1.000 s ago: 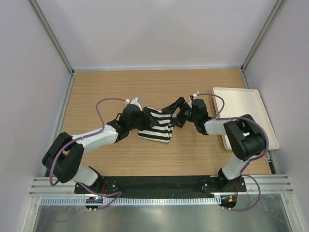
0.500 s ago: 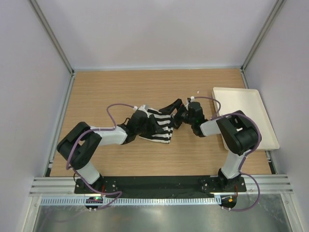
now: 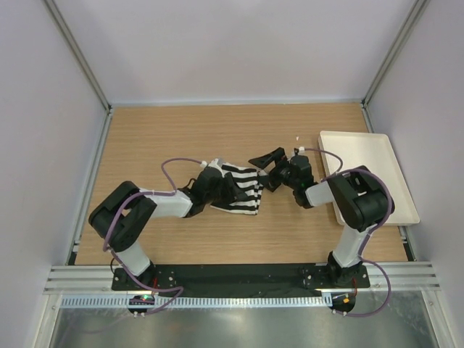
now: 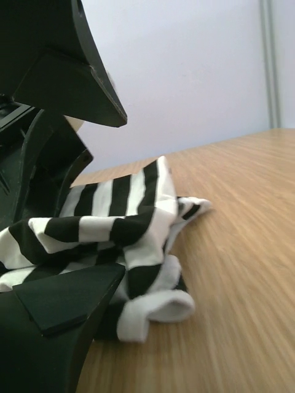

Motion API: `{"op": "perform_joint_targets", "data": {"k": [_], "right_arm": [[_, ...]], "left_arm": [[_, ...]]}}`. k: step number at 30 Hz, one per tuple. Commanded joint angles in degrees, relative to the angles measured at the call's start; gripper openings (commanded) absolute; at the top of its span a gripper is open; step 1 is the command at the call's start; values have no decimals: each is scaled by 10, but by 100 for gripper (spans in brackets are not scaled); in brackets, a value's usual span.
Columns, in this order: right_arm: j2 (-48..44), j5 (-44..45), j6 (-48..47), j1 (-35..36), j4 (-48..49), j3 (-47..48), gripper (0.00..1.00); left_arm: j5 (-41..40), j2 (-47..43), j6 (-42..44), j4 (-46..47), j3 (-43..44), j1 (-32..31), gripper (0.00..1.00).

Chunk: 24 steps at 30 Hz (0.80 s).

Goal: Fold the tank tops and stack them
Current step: Fold the tank top

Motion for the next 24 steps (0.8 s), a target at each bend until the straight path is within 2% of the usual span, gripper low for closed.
{"op": "perform_joint_targets", "data": {"k": [1, 5, 7, 12, 14, 16, 18, 20, 21, 22, 24], "right_arm": [[-26, 36, 20, -22, 73, -6, 100], [-40, 39, 37, -53, 109, -16, 100], [-45, 20, 29, -65, 93, 1, 100], [-110, 23, -50, -61, -62, 7, 99], [-144, 23, -80, -62, -111, -2, 90], [-170, 22, -111, -62, -132, -11, 75], [-185, 31, -151, -63, -199, -2, 69], [-189, 36, -223, -62, -280, 15, 63], [-186, 35, -244, -62, -305, 33, 54], [-180, 36, -288, -62, -350, 41, 49], [-177, 40, -320, -63, -381, 57, 39]], "left_arm": [[-8, 16, -3, -2, -8, -5, 47], [-9, 20, -3, -1, -10, -5, 46], [-9, 20, -3, 1, -11, -4, 46], [-8, 16, -1, 3, -12, -4, 46], [-8, 12, 0, 7, -14, -5, 46], [-8, 11, 2, 10, -14, -5, 46], [-6, 13, 3, 9, -12, -4, 46], [-4, 13, 2, 10, -13, -5, 46], [-3, 12, 3, 11, -13, -5, 46], [-3, 12, 4, 12, -13, -4, 46], [-1, 13, 4, 12, -13, -5, 45]]}}
